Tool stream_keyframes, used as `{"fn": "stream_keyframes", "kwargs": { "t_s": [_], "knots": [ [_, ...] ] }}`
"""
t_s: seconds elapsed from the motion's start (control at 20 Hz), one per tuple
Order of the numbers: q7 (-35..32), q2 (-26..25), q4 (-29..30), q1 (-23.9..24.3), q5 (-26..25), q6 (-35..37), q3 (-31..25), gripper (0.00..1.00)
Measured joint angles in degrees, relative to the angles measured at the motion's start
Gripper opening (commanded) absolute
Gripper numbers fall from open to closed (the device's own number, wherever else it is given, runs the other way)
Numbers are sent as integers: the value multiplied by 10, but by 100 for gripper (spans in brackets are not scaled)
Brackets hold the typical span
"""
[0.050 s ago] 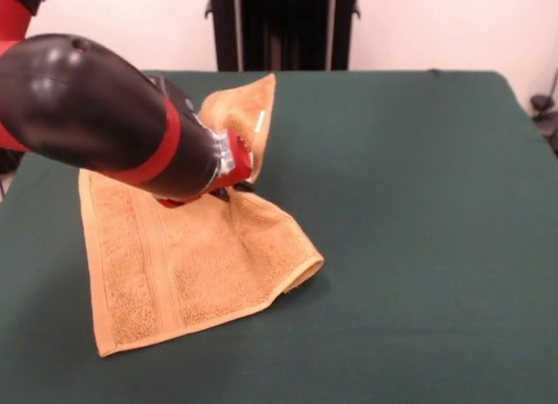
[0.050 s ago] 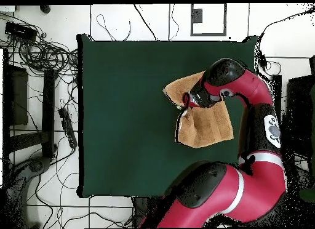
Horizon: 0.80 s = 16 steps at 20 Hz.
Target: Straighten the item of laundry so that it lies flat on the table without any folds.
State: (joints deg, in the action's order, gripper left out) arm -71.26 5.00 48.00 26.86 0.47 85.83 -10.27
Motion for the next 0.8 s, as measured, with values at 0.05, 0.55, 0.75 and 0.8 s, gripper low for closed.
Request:
{"fn": "stream_keyframes", "kwargs": {
  "t_s": [0.05,0.55,0.75,0.8],
  "knots": [
    [0,3,1,2,-2,-1,-1,0],
    [1,-37,-116,-3,-63,78,-13,0],
    [3,-61,-174,-10,-88,131,-25,0],
    [3,-65,-184,-12,-93,141,-28,0]
  ]
}}
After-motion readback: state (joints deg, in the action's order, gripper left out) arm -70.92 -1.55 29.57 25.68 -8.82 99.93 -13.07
